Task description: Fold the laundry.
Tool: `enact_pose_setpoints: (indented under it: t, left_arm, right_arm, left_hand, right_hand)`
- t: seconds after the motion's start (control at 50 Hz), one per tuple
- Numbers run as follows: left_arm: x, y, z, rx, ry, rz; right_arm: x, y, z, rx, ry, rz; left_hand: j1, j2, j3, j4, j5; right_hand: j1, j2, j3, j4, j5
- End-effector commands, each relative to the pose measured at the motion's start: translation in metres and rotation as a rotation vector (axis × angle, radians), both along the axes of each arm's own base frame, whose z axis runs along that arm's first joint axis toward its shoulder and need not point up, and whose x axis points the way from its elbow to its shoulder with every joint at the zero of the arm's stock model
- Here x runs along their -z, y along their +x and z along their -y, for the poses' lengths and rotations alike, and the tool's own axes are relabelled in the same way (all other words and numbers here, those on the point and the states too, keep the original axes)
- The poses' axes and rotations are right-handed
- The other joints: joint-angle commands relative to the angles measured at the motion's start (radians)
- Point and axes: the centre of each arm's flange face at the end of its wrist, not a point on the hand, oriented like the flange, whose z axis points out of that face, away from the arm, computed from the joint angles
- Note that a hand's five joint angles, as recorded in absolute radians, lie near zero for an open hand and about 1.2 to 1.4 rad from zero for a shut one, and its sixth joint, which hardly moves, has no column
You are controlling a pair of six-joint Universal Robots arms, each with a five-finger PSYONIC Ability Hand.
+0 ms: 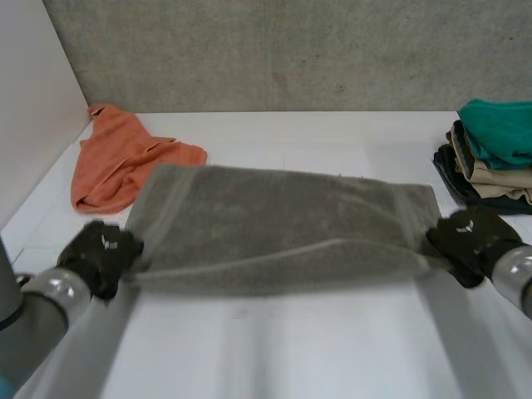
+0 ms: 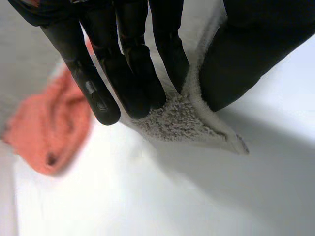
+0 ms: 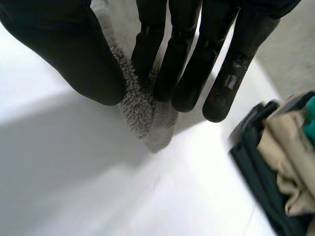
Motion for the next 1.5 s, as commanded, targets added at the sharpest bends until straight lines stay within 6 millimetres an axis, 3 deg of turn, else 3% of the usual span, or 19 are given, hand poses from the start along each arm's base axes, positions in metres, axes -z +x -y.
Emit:
enact_pose_setpoints:
  t: [0.02,0.1,0.24,0.34,0.46,0.5,0.6,0.64,0.66,0.72,0.78,0.88,1.02,1.16,1.26,1.36,1.38,1.42,1.5]
  left_arm:
    - [0.003,0.01,-0.064,0.175,0.281,0.247]
    - [0.002,0.005,-0.056,0.189,0.225,0.247]
    - [0.001,-0.021,-0.002,0.205,-0.048,0.211]
    - [0.006,-0.045,0.028,0.239,-0.207,0.175]
    - [-0.001,-0.079,0.089,0.234,-0.458,0.125]
    - [-0.016,-0.089,0.108,0.216,-0.55,0.101]
    - [-0.117,-0.106,0.16,0.067,-0.938,-0.043]
    - [-0.148,-0.107,0.166,0.041,-1.043,-0.114]
    - [-0.173,-0.106,0.169,0.024,-1.123,-0.191]
    - [-0.194,-0.101,0.17,0.008,-1.18,-0.293]
    - [-0.209,-0.096,0.163,0.016,-1.187,-0.367]
    - [-0.177,-0.092,0.156,0.02,-1.066,-0.344]
    - [-0.105,-0.087,0.141,0.025,-0.848,-0.27]
    - [-0.035,-0.077,0.105,0.034,-0.618,-0.216]
    - [-0.008,-0.068,0.074,0.042,-0.509,-0.182]
    - [-0.003,-0.062,0.049,0.054,-0.469,-0.171]
    - [-0.003,-0.062,0.046,0.057,-0.466,-0.17]
    - [-0.004,-0.061,0.042,0.059,-0.466,-0.171]
    - [-0.006,-0.06,0.041,0.059,-0.471,-0.172]
  right_arm:
    - [-0.002,-0.027,-0.027,-0.074,0.224,-0.213]
    - [-0.002,-0.028,-0.015,-0.049,0.137,-0.2]
    - [0.005,-0.025,0.011,0.007,-0.014,-0.147]
    - [0.012,-0.004,0.026,-0.026,-0.116,-0.103]
    - [-0.008,0.009,0.069,0.025,-0.348,-0.054]
    - [-0.033,0.024,0.089,0.031,-0.501,-0.008]
    - [-0.115,0.048,0.118,0.053,-0.865,0.152]
    - [-0.15,0.051,0.125,0.059,-1.016,0.234]
    - [-0.159,0.053,0.126,0.054,-1.062,0.259]
    - [-0.181,0.054,0.127,0.055,-1.164,0.337]
    - [-0.18,0.055,0.126,0.046,-1.16,0.365]
    - [-0.15,0.055,0.123,0.046,-1.039,0.341]
    - [-0.097,0.051,0.113,0.016,-0.865,0.293]
    - [-0.01,0.049,0.07,-0.113,-0.514,0.222]
    - [0.034,0.018,0.041,-0.119,-0.269,0.107]
    - [0.035,-0.004,0.027,-0.115,-0.137,0.006]
    - [0.032,-0.011,0.025,-0.101,-0.103,-0.001]
    - [0.024,-0.015,0.025,-0.084,-0.089,0.006]
    - [0.008,-0.017,0.031,-0.045,-0.099,0.06]
  left_hand:
    - [0.228,0.201,0.206,0.198,0.247]
    - [0.228,0.201,0.206,0.198,0.247]
    - [0.228,0.201,0.206,0.198,0.247]
    - [0.228,0.201,0.206,0.198,0.247]
    - [0.228,0.201,0.206,0.198,0.247]
    - [0.228,0.201,0.206,0.198,0.247]
    - [0.228,0.201,0.206,0.198,0.247]
    - [0.228,0.201,0.206,0.198,0.247]
    - [0.228,0.201,0.206,0.198,0.247]
    - [0.228,0.201,0.206,0.198,0.247]
    - [0.228,0.201,0.206,0.198,0.247]
    - [0.228,0.201,0.206,0.198,0.247]
    - [0.228,0.201,0.206,0.198,0.247]
    - [0.228,0.201,0.206,0.198,0.247]
    - [0.228,0.201,0.206,0.198,0.247]
    - [0.228,0.201,0.206,0.198,0.247]
    - [0.228,0.201,0.206,0.198,0.247]
    - [0.228,0.201,0.206,0.198,0.247]
    - [0.228,0.201,0.206,0.198,0.247]
  right_hand:
    - [0.414,0.217,0.209,0.205,0.227]
    - [0.414,0.217,0.209,0.205,0.227]
    - [0.414,0.217,0.209,0.205,0.227]
    - [0.414,0.217,0.209,0.205,0.227]
    - [0.414,0.217,0.209,0.205,0.227]
    - [0.414,0.217,0.209,0.205,0.227]
    - [0.414,0.217,0.209,0.205,0.227]
    - [0.414,0.217,0.209,0.205,0.227]
    - [0.414,0.217,0.209,0.205,0.227]
    - [0.414,0.217,0.209,0.205,0.227]
    - [0.414,0.217,0.209,0.205,0.227]
    - [0.414,0.217,0.209,0.205,0.227]
    - [0.414,0.217,0.209,0.205,0.227]
    - [0.414,0.217,0.209,0.205,0.227]
    - [0.414,0.217,0.209,0.205,0.227]
    - [0.38,0.183,0.175,0.171,0.193]
    - [-0.088,-0.285,-0.293,-0.298,-0.275]
    - [-0.435,-0.632,-0.64,-0.644,-0.622]
    - [-0.507,-0.704,-0.712,-0.716,-0.694]
